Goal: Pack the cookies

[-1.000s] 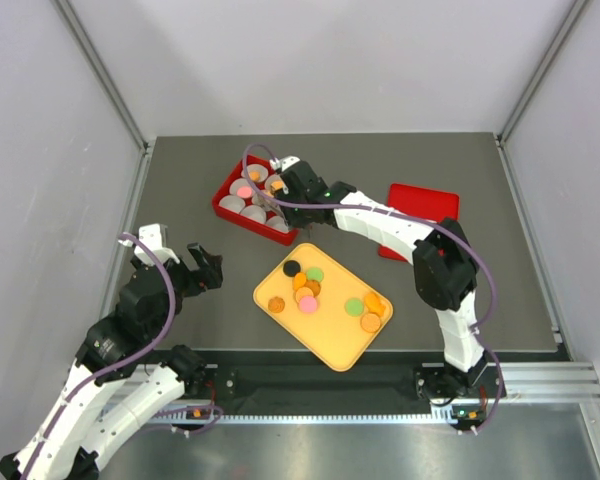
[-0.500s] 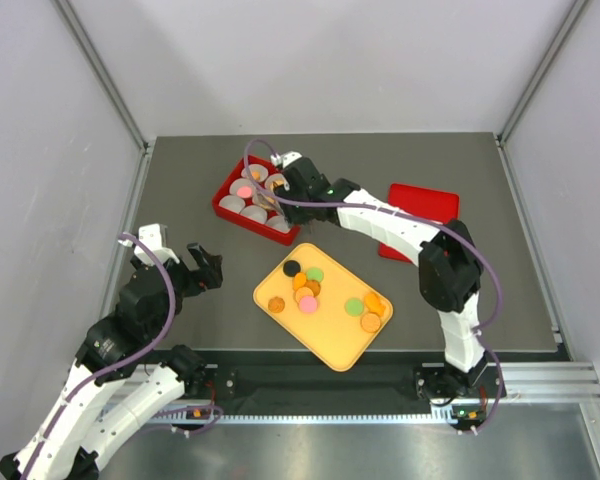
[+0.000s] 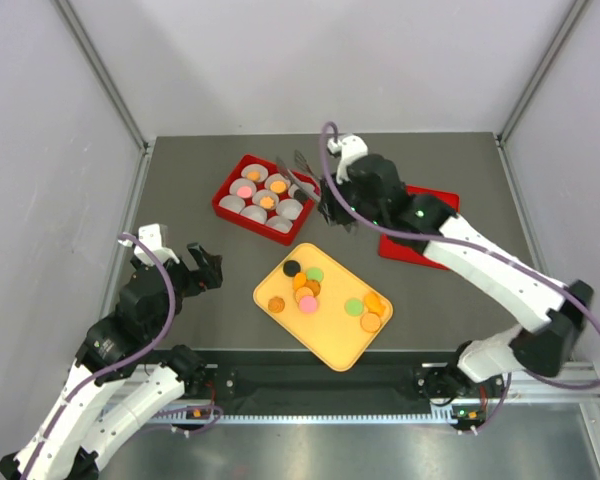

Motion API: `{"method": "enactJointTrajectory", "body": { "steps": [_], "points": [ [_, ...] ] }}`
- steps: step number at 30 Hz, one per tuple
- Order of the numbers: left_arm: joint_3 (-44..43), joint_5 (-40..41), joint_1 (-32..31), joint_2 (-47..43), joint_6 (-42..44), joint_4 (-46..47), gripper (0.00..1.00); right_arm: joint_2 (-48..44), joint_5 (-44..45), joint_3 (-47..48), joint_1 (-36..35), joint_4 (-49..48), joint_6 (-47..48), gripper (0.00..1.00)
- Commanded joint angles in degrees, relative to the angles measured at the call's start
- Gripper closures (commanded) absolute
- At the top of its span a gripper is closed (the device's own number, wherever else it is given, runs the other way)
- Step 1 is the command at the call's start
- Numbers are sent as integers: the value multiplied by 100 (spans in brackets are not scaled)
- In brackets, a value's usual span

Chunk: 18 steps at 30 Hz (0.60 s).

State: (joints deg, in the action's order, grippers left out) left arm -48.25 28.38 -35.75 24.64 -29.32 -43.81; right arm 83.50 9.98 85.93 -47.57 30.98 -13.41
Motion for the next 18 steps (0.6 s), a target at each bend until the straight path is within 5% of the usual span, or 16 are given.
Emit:
{"method": "enactJointTrajectory", "body": {
  "steps": [1, 8, 18],
  "points": [
    [26, 27, -20, -39, -12, 118, 3, -911, 232, -769, -322, 223, -179, 58],
    [26, -34, -20, -12, 23, 127, 3, -2118, 1138, -1912, -1640, 961, -908, 58],
    [35, -78, -20, 5, 41, 162, 3, -2128, 1718, -2695, -3310, 1604, -2359, 59]
  ]
}}
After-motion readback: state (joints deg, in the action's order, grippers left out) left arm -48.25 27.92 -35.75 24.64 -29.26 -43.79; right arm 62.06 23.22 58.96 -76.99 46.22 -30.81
